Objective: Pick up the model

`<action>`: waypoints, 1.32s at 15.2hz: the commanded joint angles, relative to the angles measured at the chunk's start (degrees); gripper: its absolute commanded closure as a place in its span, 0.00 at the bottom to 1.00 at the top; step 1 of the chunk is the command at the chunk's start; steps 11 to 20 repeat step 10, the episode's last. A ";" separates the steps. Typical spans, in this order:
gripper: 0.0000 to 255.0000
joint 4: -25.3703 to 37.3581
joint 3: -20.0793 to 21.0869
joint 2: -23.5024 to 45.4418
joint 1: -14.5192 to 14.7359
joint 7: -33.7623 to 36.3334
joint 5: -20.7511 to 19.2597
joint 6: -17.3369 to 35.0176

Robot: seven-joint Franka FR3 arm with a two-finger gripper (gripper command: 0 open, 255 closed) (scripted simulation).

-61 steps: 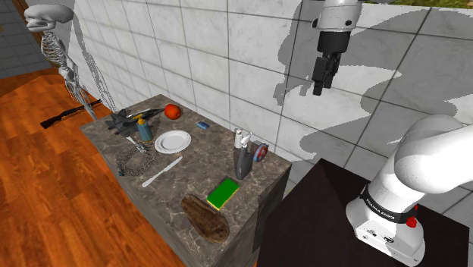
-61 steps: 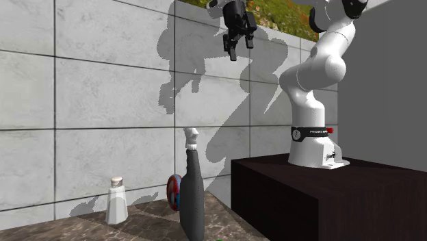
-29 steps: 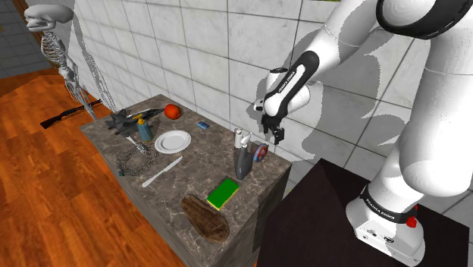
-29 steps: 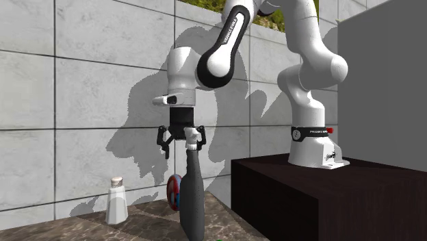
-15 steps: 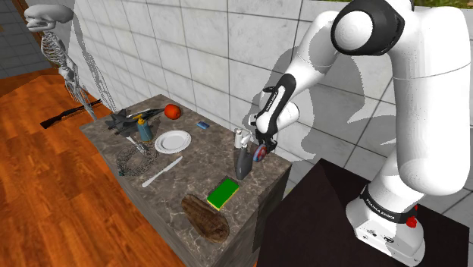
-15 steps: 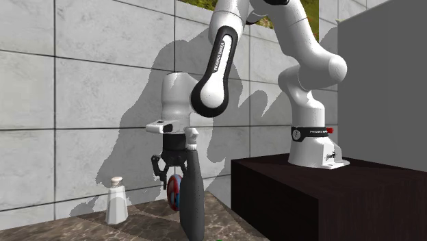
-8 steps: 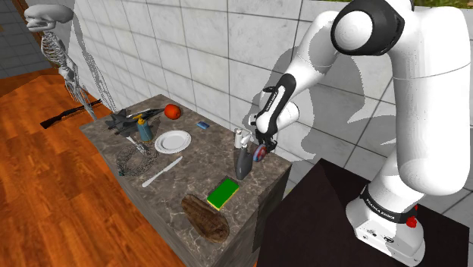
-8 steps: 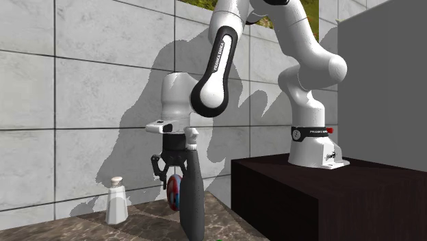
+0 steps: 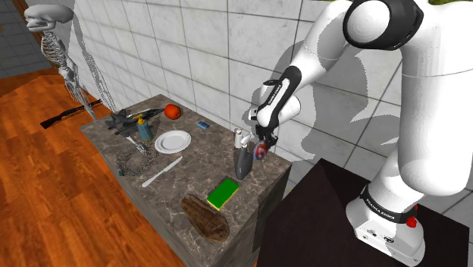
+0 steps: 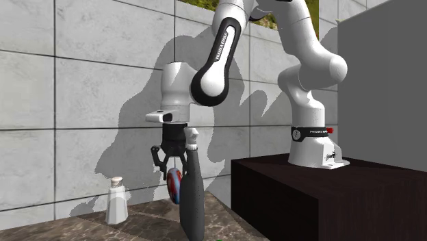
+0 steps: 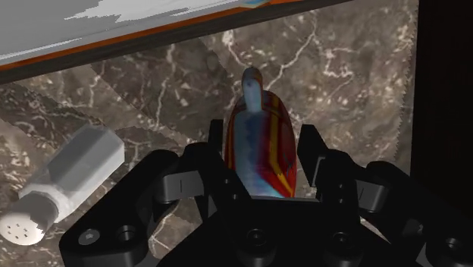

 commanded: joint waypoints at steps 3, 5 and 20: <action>1.00 -0.77 -1.11 -3.51 0.82 0.70 -1.14 -2.73; 1.00 -1.02 -1.59 -5.12 1.18 1.08 -1.73 -4.08; 1.00 -1.30 -2.26 -7.62 1.67 1.71 -2.71 -6.26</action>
